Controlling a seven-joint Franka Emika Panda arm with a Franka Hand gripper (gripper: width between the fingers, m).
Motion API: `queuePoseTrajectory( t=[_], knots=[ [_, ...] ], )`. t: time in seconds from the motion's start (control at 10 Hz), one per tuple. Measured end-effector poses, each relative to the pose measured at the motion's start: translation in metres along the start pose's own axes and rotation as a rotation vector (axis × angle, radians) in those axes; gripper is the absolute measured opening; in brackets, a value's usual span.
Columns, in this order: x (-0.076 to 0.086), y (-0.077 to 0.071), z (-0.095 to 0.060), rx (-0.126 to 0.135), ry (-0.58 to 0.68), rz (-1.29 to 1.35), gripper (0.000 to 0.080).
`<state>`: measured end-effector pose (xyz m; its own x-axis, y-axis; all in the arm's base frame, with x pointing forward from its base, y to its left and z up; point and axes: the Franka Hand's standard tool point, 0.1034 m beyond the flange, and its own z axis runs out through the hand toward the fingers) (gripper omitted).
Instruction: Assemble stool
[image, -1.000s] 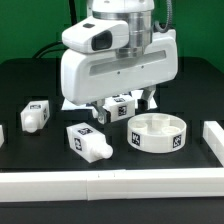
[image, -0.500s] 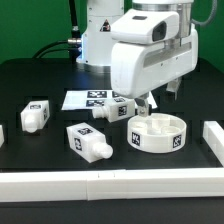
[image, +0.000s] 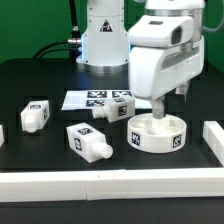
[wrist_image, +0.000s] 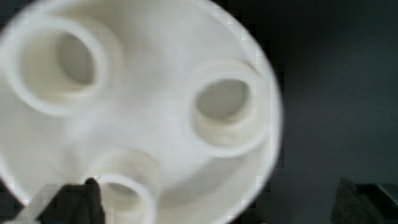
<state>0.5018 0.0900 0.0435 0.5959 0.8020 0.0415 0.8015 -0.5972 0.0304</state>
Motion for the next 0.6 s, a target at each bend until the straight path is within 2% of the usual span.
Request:
queuePoseTrajectory(
  t=[0.2, 0.3, 0.6],
  knots=[
    [-0.003, -0.009, 0.011, 0.004, 0.002, -0.014, 0.0649],
    [-0.009, -0.01, 0.02, 0.013, -0.005, -0.008, 0.0649],
    [-0.016, -0.009, 0.029, 0.021, -0.011, 0.002, 0.0649]
  ],
)
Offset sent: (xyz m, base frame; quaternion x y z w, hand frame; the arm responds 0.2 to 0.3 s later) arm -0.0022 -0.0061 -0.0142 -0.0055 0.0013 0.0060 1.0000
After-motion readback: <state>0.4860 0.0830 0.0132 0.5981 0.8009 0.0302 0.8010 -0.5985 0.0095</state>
